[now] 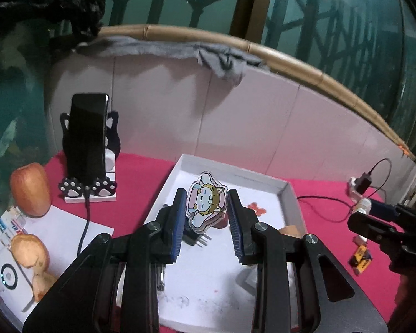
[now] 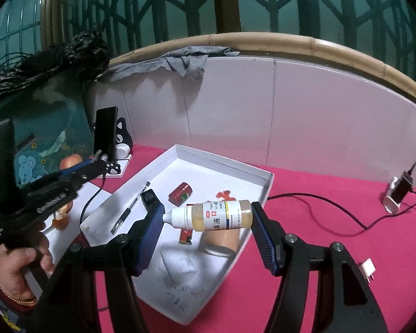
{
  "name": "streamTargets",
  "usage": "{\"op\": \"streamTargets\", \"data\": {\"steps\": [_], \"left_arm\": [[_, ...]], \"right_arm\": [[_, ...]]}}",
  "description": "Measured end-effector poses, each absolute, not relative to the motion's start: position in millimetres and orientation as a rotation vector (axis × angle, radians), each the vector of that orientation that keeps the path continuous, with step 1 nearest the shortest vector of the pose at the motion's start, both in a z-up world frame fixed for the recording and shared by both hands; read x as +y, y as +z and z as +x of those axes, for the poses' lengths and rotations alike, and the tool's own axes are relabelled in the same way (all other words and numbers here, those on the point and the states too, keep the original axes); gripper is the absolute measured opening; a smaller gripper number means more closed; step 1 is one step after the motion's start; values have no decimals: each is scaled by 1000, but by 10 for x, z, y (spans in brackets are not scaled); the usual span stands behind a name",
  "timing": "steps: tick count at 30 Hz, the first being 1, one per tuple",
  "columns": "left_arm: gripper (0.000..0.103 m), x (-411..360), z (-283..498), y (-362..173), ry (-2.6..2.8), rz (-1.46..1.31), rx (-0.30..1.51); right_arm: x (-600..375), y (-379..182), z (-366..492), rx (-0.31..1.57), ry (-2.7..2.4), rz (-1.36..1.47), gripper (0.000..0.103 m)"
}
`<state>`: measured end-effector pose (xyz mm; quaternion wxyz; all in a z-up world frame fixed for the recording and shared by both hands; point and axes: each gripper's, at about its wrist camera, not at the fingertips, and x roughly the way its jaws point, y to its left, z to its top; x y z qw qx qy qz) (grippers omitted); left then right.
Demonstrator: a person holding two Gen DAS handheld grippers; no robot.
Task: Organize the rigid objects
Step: 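Carry the badge and dropper bottle with both grippers over the white tray, then open both grippers to drop the badge and dropper bottle into the tray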
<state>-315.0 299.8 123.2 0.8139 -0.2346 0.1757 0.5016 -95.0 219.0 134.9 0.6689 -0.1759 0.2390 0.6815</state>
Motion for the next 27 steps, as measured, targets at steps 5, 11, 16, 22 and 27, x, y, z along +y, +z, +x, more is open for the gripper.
{"op": "streamTargets", "data": {"steps": [5,11,16,22,27], "left_arm": [[28,3154,-2986,997,1065,-531,459],[28,3196,-2966,788,1081,-566,509],[28,3243,-3039,757,1112,-587,510],[37,3245,-3037,726,1124,-599,517],[93,3144,-3022,785,1152,-568,496]], "right_arm": [[2560,1167,-1033,574,1500,-457,63],[2922,847,-1084,638,1453,-510,63],[3070,647,-1113,663,1434,-543,63],[3118,587,-1094,667,1444,-544,63],[3010,650,-1076,606,1415,-522,83]]}}
